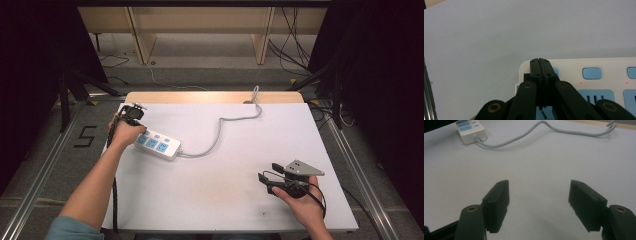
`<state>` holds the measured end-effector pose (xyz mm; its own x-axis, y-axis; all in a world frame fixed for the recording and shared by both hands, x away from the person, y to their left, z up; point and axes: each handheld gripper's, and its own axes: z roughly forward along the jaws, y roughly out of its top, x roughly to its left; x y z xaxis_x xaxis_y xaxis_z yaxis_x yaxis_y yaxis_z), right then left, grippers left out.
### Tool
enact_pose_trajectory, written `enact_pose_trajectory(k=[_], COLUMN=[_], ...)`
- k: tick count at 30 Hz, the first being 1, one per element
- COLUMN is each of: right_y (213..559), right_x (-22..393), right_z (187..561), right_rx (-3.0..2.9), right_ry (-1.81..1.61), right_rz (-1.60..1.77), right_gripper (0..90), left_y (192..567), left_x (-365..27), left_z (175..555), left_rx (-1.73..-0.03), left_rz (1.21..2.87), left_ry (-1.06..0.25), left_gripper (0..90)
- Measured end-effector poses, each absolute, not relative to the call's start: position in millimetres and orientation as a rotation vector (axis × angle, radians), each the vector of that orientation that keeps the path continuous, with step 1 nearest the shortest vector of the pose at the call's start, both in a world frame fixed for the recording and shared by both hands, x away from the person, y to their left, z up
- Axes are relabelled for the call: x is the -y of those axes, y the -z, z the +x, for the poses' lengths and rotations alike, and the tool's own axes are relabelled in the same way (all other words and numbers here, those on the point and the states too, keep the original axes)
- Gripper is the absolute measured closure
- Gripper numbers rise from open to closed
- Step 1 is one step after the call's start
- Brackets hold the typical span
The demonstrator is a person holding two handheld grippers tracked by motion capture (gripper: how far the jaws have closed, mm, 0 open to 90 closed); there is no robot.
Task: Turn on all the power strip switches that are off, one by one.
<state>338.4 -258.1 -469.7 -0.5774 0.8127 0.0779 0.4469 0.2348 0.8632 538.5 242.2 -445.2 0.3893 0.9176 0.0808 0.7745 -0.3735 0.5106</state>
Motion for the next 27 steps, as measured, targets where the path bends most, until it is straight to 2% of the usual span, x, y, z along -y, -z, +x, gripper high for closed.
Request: enact_pose_trajectory(k=[8, 27], right_y=[470.2, 469.2], right_x=[258.4, 258.5], right_z=[338.9, 338.4], right_rx=[-2.126, -2.124], right_ry=[-1.283, -1.284], right_rz=[1.162, 1.156], right_gripper=[33.9, 33.9], left_y=[443.3, 443.4], left_x=[-233.7, -235.8], left_z=[538.7, 539.5], left_rx=[-1.416, -1.437], left_rz=[2.268, 2.271], left_ry=[-0.495, -0.483], left_gripper=[89.8, 89.8])
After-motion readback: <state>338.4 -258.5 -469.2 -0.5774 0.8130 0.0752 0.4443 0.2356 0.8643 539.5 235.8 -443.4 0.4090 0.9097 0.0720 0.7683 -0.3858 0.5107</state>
